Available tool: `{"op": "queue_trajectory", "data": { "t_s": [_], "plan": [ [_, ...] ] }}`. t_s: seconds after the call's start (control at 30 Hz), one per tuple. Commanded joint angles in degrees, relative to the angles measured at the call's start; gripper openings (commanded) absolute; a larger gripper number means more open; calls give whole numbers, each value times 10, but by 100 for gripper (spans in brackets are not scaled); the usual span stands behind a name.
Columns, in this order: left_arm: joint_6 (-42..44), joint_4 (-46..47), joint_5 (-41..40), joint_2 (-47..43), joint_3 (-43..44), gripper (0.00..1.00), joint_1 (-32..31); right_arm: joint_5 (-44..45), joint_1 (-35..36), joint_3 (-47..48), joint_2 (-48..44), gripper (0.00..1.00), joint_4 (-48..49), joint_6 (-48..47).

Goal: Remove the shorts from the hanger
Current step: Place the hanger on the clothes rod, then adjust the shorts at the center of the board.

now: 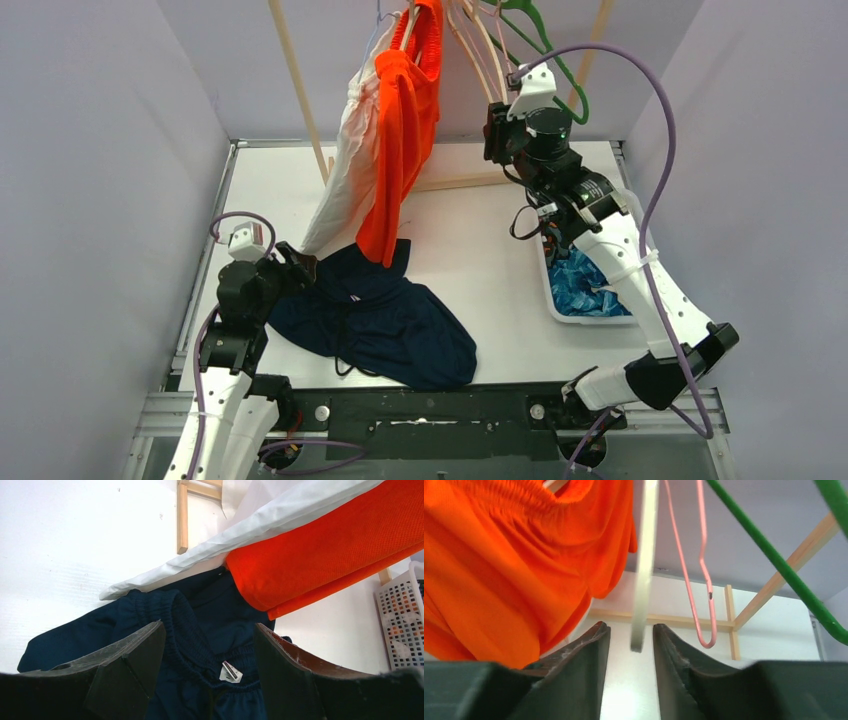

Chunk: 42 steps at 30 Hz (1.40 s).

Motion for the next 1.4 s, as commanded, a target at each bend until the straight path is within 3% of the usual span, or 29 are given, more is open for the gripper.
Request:
{"op": "queue_trajectory", "data": {
  "t_s": [0.0, 0.1, 0.33, 0.5, 0.63, 0.77, 0.93, 1.1, 1.23, 1.37],
  "plan": [
    [0, 8, 8, -12, 21, 64, -10, -49, -1, -26, -60, 52, -5, 28],
    [31, 3, 8, -14, 34, 65, -12, -64, -1, -69, -103, 63, 3, 41],
    [47, -3, -18, -20, 25, 67, -12, -145, 0, -238, -226, 68, 42, 107],
    [54, 11, -28, -14, 22, 69, -4, -279, 16, -460, -324, 70, 216, 178],
    [50, 7, -23, -15, 23, 69, -3, -267, 93, -567, -323, 77, 327, 158],
    [46, 1, -35, -21, 25, 69, -2, -239, 199, -550, -232, 84, 327, 45],
    [33, -16, -75, -30, 30, 70, -1, -223, 263, -478, -78, 89, 332, -25],
    [1, -39, -138, -35, 39, 70, 17, -335, 281, -440, 43, 94, 409, -91],
    [-6, -42, -158, -30, 41, 71, 20, -333, 282, -396, 117, 94, 440, -91],
    [-15, -50, -177, -36, 45, 72, 19, -317, 282, -342, 182, 94, 396, -116]
  ]
}}
